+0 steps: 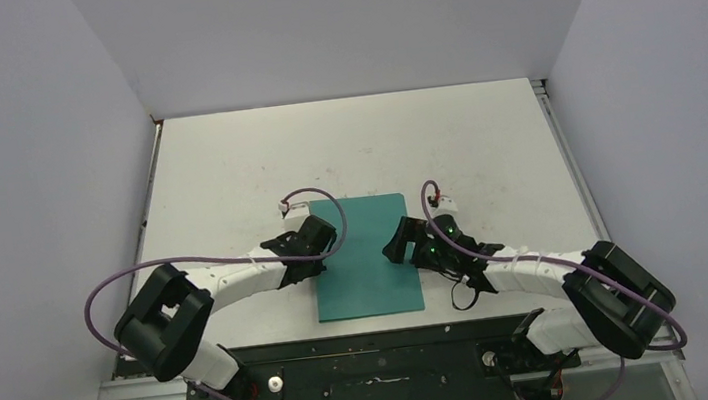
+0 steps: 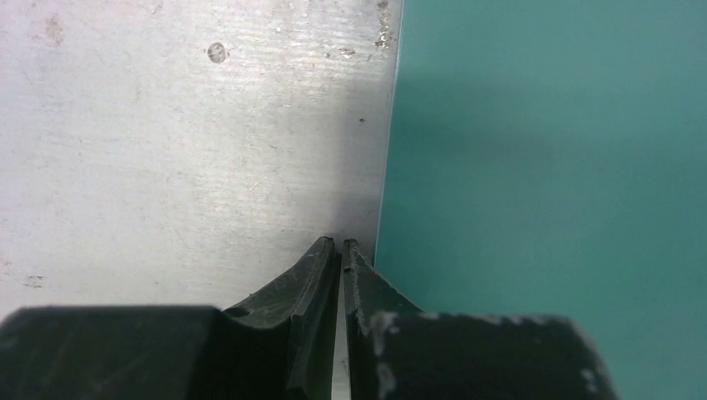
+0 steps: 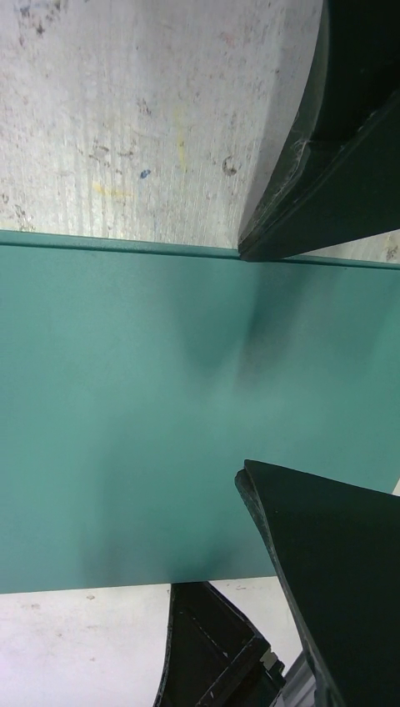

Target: Put the files into the folder

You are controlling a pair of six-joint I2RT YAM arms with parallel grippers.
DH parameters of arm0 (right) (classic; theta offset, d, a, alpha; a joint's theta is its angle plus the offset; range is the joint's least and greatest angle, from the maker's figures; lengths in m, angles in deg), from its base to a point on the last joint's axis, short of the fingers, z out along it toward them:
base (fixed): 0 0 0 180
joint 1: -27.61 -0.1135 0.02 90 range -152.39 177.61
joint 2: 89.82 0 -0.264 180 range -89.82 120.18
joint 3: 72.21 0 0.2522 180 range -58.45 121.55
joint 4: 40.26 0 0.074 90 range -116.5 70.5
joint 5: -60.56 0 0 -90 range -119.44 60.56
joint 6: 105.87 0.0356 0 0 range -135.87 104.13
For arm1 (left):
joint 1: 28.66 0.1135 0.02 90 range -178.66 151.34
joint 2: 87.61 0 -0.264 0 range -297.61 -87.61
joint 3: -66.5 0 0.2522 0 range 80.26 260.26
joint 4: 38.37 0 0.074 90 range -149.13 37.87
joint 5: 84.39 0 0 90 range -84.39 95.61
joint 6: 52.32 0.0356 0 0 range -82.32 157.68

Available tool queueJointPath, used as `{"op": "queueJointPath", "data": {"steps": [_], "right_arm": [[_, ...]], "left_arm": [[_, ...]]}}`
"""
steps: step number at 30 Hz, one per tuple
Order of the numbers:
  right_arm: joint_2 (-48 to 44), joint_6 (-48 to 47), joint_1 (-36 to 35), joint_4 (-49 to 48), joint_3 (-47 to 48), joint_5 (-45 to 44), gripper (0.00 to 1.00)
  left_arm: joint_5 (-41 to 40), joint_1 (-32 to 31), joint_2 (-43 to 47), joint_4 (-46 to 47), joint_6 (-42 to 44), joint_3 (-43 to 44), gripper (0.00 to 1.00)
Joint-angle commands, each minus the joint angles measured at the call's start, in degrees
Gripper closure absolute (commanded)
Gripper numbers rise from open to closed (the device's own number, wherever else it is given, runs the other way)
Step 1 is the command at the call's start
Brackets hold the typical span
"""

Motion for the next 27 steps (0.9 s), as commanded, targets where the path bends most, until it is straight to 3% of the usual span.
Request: {"op": "queueJointPath", "data": {"steps": [1,12,27], "right_arm": [[-0.69,1.90,-0.56,1.52,-3.23,1.81,0.05],[-5.03,0.97,-0.46,6.65,-4.44,-0.98,0.05],[-12.78,-8.14,-0.30,25.01,7.53,-11.36,0.04]], "left_arm": [[3.19,-3.70,-3.75,3.96,-1.06,3.79,0.93],[1.56,-6.16,-7.07,3.47,-1.47,6.00,0.95],[3.70,-5.28,1.40,-0.07,0.67,5.83,0.88]]}}
